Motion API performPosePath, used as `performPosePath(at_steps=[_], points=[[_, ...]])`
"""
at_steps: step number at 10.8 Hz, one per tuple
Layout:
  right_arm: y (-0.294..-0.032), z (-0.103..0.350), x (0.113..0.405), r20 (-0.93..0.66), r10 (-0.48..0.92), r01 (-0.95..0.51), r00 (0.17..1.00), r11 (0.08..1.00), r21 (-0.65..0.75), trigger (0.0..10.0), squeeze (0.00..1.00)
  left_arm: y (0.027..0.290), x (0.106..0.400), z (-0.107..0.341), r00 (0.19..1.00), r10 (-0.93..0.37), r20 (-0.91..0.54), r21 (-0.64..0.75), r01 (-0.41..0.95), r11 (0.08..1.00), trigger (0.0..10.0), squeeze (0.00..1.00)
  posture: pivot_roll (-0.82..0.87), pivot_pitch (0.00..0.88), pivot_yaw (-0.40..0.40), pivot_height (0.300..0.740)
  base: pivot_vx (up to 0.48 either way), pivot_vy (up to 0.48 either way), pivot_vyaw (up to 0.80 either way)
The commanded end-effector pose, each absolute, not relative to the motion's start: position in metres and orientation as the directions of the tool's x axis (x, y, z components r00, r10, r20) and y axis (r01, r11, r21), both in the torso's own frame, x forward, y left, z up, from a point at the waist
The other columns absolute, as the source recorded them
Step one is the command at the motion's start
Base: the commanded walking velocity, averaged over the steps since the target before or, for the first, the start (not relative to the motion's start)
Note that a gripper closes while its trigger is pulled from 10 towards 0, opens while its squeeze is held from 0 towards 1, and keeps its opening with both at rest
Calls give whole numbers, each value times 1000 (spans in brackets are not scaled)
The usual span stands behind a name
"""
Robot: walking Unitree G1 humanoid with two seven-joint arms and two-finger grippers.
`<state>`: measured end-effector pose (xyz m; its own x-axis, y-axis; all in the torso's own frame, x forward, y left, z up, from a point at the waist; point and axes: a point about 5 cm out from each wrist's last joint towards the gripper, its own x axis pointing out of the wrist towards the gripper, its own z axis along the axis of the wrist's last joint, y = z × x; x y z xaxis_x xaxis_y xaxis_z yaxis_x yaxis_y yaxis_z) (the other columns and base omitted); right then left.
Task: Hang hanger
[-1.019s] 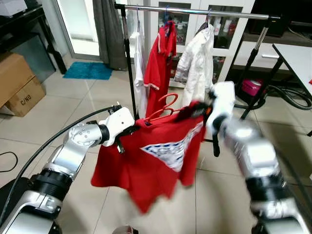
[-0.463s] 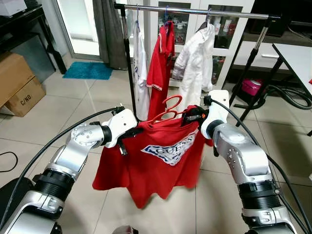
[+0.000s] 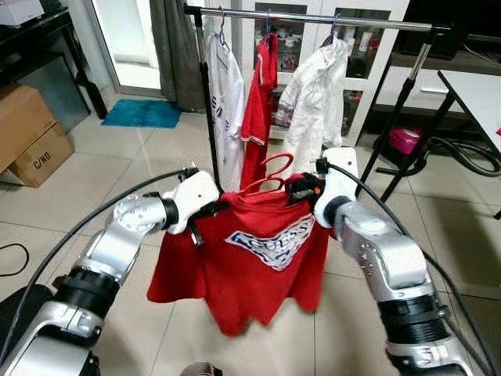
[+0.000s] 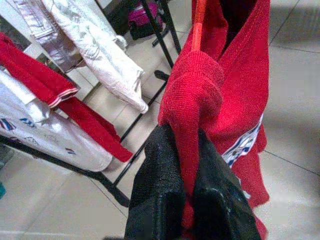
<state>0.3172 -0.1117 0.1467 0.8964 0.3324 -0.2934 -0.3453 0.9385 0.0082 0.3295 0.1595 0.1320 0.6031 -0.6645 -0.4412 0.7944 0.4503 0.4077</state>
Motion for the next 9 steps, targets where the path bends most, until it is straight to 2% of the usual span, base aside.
performPosePath(at_steps=[1,5,7,8,9], points=[[-113,147,314,-307,340,-360,889,933,-7,10000,1000,164,336,144,642,-654,-400,443,760,475,0,0,54,0,27,740,0,0,0],[-129,142,314,-340,319,-367,885,926,-85,10000,1000,167,340,150,658,-652,-376,452,745,491,0,0,54,0,29,740,0,0,0],[-120,157,311,-253,437,-467,863,881,-72,10000,1000,166,340,153,655,-672,-345,458,742,489,0,0,50,0,30,740,0,0,0],[-131,179,315,-125,479,-490,869,868,-78,10000,1000,170,341,157,649,-693,-313,459,742,488,0,0,48,0,31,740,0,0,0],[-142,190,317,-71,488,-493,870,864,-104,10000,1000,171,340,160,640,-710,-293,458,746,484,0,0,47,0,31,740,0,0,0]])
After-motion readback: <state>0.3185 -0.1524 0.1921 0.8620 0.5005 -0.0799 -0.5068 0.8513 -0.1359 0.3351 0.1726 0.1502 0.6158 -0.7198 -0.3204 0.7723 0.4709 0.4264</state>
